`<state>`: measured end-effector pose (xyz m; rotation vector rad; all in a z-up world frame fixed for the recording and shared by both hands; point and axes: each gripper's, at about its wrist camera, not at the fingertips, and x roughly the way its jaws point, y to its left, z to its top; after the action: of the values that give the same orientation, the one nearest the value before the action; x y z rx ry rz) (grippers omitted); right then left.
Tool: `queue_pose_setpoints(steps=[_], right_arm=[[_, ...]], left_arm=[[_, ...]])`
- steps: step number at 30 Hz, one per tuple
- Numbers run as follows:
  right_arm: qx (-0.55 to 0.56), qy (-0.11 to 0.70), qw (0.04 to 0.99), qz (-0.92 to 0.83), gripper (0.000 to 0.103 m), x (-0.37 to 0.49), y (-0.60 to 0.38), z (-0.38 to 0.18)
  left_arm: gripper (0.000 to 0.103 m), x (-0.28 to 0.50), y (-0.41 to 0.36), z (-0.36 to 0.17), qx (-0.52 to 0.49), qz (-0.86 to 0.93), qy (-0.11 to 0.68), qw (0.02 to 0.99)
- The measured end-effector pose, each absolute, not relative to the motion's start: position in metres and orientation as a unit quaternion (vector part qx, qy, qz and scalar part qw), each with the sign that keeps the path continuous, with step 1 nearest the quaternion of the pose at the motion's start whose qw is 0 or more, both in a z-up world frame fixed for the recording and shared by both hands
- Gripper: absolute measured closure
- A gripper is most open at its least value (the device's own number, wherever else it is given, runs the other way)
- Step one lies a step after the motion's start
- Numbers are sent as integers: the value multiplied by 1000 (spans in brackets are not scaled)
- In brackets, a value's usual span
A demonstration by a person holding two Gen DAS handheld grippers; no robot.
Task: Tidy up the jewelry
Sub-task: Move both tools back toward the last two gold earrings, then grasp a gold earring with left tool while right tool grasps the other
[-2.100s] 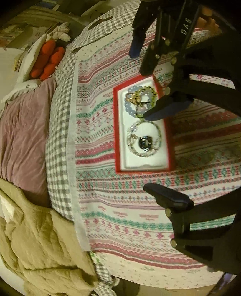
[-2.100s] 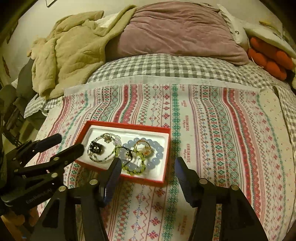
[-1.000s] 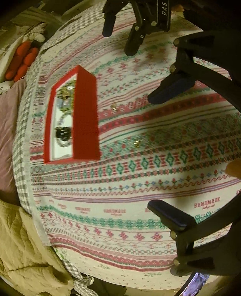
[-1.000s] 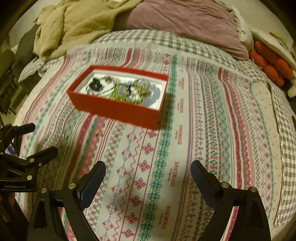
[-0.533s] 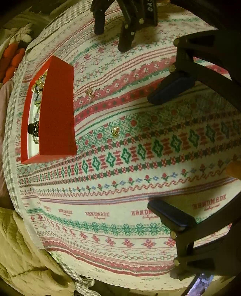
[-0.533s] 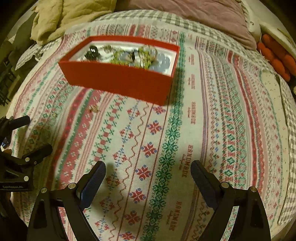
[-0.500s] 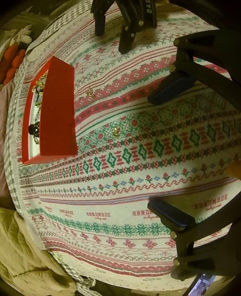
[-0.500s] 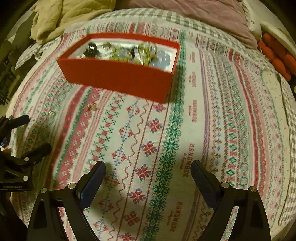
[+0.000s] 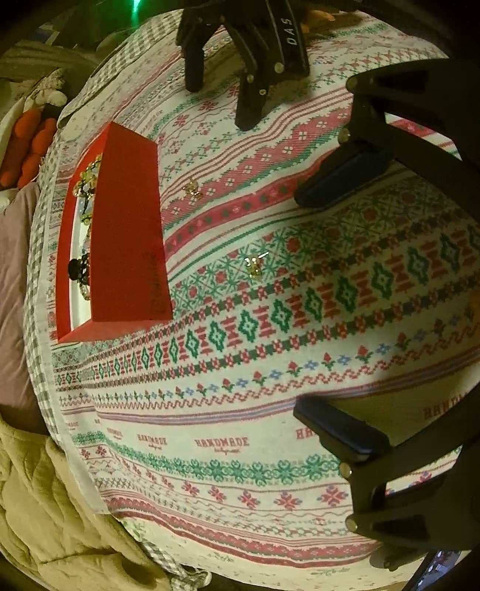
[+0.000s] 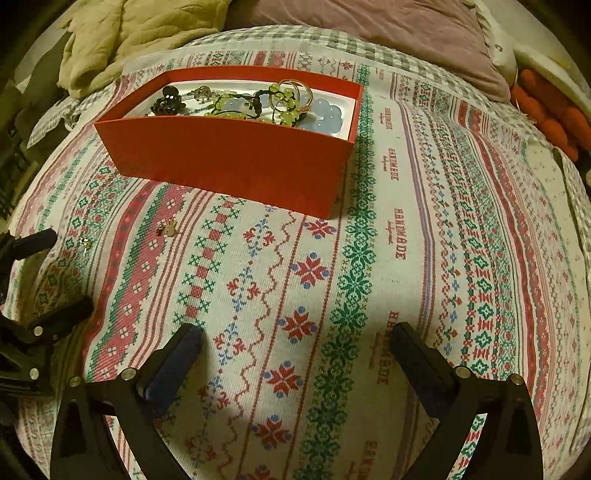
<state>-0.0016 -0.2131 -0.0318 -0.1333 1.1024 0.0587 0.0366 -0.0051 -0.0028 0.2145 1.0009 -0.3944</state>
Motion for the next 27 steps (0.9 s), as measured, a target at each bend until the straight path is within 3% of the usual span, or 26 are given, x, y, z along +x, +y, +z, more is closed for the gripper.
queue_pose_setpoints(steps=[3, 8, 14, 27], right_arm=[[-64, 529, 846, 26, 0, 0, -213, -32], [-66, 536, 841, 24, 0, 2, -211, -31], [-67, 538, 840, 23, 0, 3, -211, -31], [-65, 535, 842, 39, 0, 7, -204, -27]], left_arm=[[1, 39, -7, -1, 97, -186, 477, 854], [30, 40, -12, 7, 91, -192, 464, 860], [54, 42, -16, 9, 79, -207, 464, 858], [93, 44, -25, 7, 63, -238, 477, 843]])
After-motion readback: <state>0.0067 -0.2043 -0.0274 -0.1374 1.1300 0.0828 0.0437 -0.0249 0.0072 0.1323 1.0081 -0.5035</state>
